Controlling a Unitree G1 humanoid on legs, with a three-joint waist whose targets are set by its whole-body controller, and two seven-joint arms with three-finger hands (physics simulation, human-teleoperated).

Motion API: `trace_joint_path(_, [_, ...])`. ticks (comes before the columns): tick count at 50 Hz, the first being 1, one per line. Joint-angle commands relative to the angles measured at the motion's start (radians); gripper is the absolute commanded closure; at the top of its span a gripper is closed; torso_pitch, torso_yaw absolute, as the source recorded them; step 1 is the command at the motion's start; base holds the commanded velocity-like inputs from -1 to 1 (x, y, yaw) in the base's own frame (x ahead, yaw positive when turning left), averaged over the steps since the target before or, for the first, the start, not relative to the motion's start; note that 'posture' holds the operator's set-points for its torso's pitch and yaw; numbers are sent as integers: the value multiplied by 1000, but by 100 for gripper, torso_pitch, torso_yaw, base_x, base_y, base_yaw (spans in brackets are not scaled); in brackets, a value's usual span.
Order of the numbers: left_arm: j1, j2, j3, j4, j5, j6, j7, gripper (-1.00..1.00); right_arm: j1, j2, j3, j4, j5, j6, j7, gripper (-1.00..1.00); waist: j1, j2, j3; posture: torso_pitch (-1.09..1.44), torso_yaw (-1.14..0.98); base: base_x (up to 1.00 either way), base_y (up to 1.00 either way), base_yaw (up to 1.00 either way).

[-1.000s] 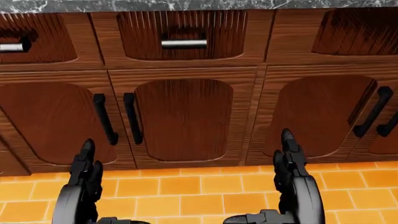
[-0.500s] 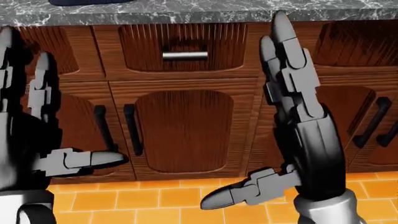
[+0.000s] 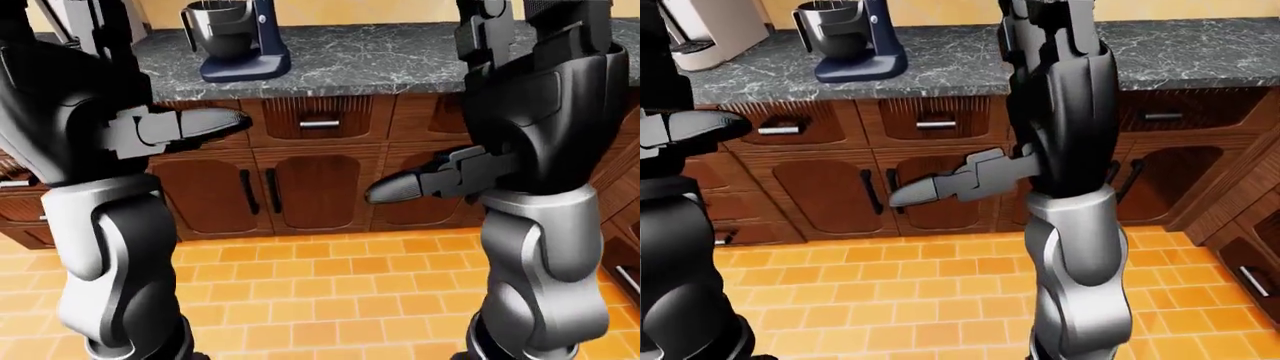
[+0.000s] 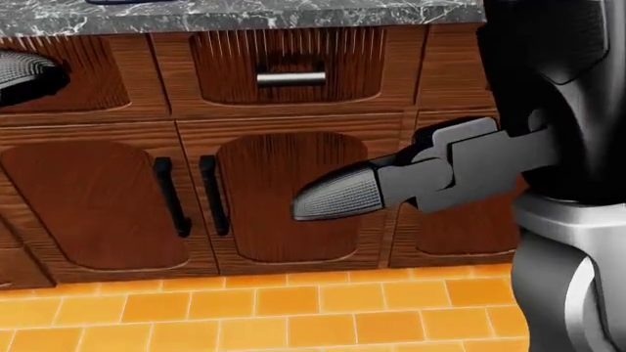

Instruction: Open the stand mixer head.

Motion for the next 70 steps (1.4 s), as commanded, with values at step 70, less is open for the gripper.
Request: trace_joint_path(70, [23, 8, 8, -5, 10, -46, -19, -100, 1, 14, 10, -12, -46, -26, 27, -100, -1, 42, -10, 0, 0, 0, 30, 0])
